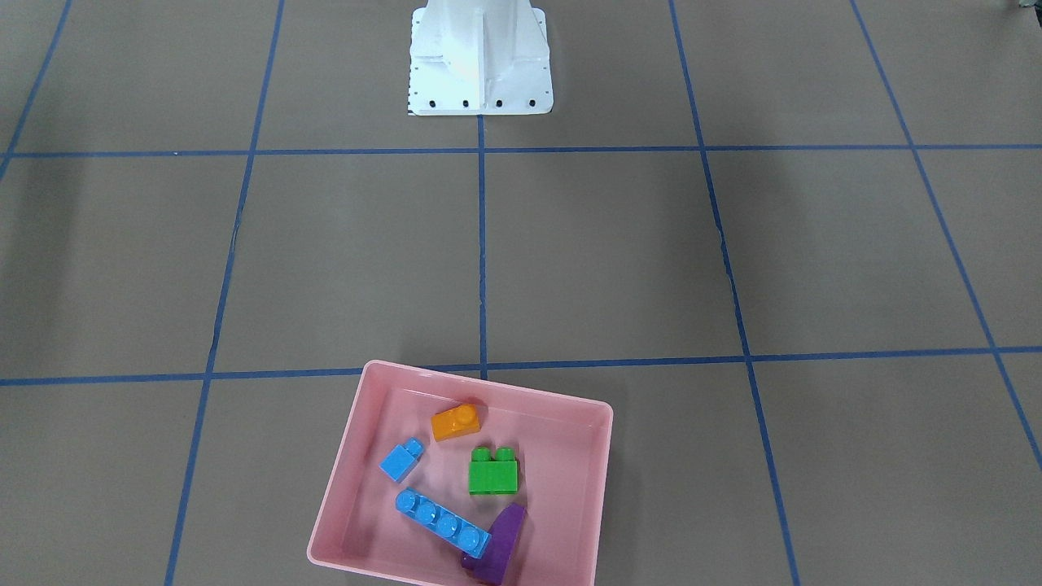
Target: Put all blocks into box
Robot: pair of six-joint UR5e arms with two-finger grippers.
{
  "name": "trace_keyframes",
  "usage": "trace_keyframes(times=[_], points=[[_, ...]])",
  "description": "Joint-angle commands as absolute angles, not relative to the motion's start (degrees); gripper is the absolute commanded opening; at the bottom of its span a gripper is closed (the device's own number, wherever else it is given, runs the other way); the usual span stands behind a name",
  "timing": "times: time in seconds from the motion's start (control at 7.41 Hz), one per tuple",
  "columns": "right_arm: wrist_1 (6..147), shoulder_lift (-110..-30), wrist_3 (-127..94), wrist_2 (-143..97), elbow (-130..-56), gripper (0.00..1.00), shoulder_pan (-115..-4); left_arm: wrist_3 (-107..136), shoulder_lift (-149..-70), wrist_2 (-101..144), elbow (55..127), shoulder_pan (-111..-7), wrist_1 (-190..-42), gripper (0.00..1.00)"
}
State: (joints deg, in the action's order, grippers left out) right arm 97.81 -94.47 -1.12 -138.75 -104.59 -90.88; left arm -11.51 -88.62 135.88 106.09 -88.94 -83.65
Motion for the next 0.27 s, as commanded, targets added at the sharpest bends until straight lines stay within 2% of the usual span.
trace_keyframes(times=[0.0, 0.13], points=[[97.39, -94.13, -1.05, -139.05, -104.33, 1.00, -90.88, -11.43, -88.42, 136.84, 109.31, -88.95, -83.41, 1.00], [97.38, -94.13, -1.05, -139.04, -104.24, 1.00, -90.88, -11.34, -88.59, 136.41, 111.08, -88.95, -83.32, 1.00]])
